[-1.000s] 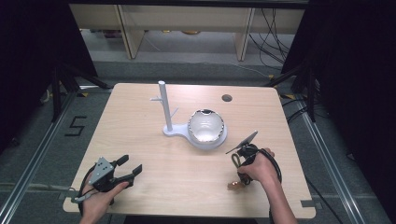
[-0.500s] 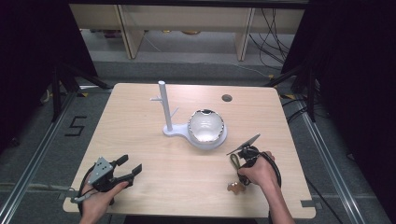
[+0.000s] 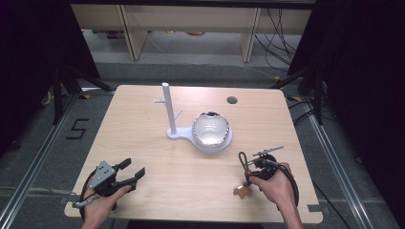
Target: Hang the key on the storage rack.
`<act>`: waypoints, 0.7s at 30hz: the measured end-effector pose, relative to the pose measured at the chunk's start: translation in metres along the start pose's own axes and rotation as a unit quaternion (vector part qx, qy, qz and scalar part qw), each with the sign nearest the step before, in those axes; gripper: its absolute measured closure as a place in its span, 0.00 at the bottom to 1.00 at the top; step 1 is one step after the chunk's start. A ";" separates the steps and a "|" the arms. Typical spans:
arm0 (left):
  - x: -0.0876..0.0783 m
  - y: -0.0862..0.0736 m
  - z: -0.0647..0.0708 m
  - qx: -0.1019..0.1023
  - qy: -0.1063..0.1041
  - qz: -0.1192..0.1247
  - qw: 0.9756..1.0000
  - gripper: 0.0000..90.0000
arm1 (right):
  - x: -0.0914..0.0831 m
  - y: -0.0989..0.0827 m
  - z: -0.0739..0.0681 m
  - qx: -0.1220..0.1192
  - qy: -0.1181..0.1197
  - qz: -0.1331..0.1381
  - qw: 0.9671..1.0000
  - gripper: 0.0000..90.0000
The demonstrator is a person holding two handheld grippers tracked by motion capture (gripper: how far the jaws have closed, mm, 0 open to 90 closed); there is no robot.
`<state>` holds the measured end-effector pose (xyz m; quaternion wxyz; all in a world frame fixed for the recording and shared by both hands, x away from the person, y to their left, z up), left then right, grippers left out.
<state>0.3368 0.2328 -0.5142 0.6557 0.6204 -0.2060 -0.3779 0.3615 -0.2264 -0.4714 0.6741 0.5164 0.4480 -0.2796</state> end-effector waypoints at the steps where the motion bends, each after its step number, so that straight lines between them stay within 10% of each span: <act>1: 0.000 0.000 0.000 -0.002 0.000 0.002 1.000 0.33 | -0.001 -0.002 0.000 -0.002 0.003 0.010 1.000 0.77; 9: -0.003 0.002 0.001 -0.019 0.014 -0.001 1.000 0.33 | -0.006 -0.013 -0.002 0.012 0.015 0.070 0.997 0.77; 21: -0.001 0.004 0.001 -0.013 0.002 0.019 1.000 0.33 | -0.015 -0.023 -0.014 0.034 0.014 0.202 0.979 0.76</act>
Point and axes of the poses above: each handheld gripper's, and its own axes: x roughly forward along the jaws, y roughly out of its top, z roughly to its right, the point moved 2 cm from there along x, roughly forward along the jaws, and after that the axes turned 13 degrees about -y, right-handed, at the moved point
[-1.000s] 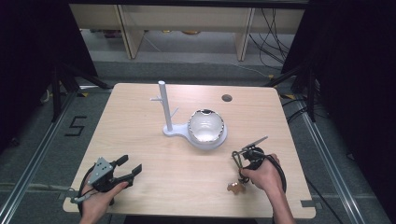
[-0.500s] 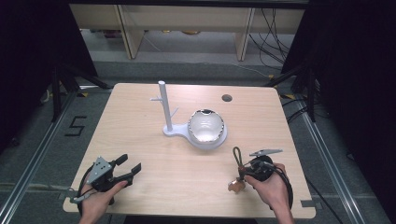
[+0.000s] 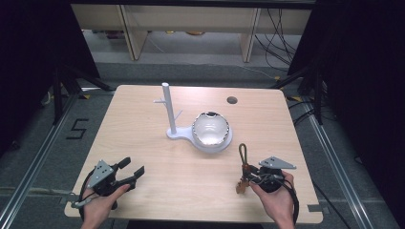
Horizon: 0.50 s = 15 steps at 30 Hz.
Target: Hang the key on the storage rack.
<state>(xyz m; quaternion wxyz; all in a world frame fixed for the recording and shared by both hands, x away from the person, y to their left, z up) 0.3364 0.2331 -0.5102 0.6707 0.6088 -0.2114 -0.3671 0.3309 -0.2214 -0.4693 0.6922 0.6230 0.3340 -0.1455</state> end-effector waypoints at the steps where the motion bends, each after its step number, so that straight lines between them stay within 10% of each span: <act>1: 0.000 0.000 0.000 0.000 0.001 0.000 1.000 0.33 | 0.000 0.000 0.000 -0.006 0.002 0.018 1.000 0.76; 15: -0.002 0.002 0.002 -0.011 0.007 -0.005 1.000 0.34 | -0.004 0.001 -0.004 0.003 0.013 0.099 0.995 0.76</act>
Point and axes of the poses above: each handheld gripper's, and its own axes: x roughly forward along the jaws, y roughly out of its top, z roughly to its right, the point moved 2 cm from there along x, roughly forward along the jaws, and after that the axes turned 13 degrees about -y, right-handed, at the moved point
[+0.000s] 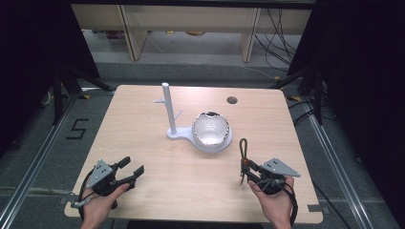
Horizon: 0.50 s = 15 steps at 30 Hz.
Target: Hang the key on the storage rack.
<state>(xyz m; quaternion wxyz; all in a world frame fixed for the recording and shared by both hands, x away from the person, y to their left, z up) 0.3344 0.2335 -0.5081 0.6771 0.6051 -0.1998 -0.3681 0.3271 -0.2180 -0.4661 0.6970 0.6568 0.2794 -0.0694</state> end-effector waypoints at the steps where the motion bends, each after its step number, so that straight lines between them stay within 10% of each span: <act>1: 0.000 0.001 0.000 0.001 0.000 0.000 1.000 0.35 | -0.001 0.001 0.001 -0.010 -0.005 0.010 1.000 0.76; 15: 0.008 0.019 0.013 -0.004 -0.049 0.024 0.999 0.45 | -0.004 0.007 -0.014 0.000 0.017 0.076 0.997 0.76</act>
Point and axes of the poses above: each handheld gripper's, and its own axes: x roughly forward along the jaws, y roughly out of its top, z roughly to its right, the point moved 2 cm from there along x, roughly forward along the jaws, and after that the axes turned 13 degrees about -y, right-handed, at the moved point
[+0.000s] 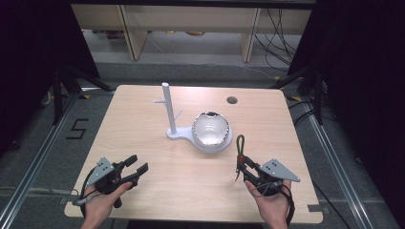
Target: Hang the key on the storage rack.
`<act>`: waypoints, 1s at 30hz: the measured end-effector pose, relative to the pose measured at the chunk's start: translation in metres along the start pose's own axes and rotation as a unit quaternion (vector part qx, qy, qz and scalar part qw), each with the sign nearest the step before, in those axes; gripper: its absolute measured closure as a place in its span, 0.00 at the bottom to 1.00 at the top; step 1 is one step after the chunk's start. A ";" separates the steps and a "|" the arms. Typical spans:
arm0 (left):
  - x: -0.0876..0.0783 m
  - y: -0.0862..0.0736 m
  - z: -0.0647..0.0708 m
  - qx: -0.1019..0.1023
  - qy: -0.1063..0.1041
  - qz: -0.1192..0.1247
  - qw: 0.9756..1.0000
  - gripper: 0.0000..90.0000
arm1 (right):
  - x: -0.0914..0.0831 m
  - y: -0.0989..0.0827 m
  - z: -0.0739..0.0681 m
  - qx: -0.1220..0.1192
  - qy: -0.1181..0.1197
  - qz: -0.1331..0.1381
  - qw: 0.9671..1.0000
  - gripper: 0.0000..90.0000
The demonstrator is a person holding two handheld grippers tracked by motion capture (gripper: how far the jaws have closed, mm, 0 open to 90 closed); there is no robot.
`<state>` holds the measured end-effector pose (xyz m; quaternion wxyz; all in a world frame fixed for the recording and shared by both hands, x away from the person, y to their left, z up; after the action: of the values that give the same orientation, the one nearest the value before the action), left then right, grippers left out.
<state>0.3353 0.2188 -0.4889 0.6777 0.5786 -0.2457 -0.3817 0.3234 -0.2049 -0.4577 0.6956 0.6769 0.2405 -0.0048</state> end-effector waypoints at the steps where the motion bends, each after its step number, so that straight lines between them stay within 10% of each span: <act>1: 0.001 0.001 0.001 -0.001 -0.004 0.001 1.000 0.46 | -0.001 0.001 -0.001 -0.005 -0.001 -0.005 1.000 0.76; 14: 0.012 0.026 0.018 -0.041 -0.034 0.013 0.998 0.51 | -0.001 0.011 -0.019 -0.013 0.004 0.040 0.999 0.76; 30: 0.037 0.050 0.036 -0.032 -0.076 0.007 0.997 0.54 | 0.007 0.014 -0.039 -0.021 0.026 0.055 0.998 0.76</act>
<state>0.3408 0.1696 -0.4372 0.6779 0.5243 -0.2879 -0.4274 0.3217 -0.1646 -0.4453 0.7021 0.6746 0.2211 0.0560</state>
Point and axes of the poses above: each handheld gripper's, and its own axes: x roughly forward along the jaws, y roughly out of its top, z roughly to its right, the point moved 2 cm from there along x, roughly forward along the jaws, and after that the axes turned 13 degrees about -y, right-handed, at the moved point
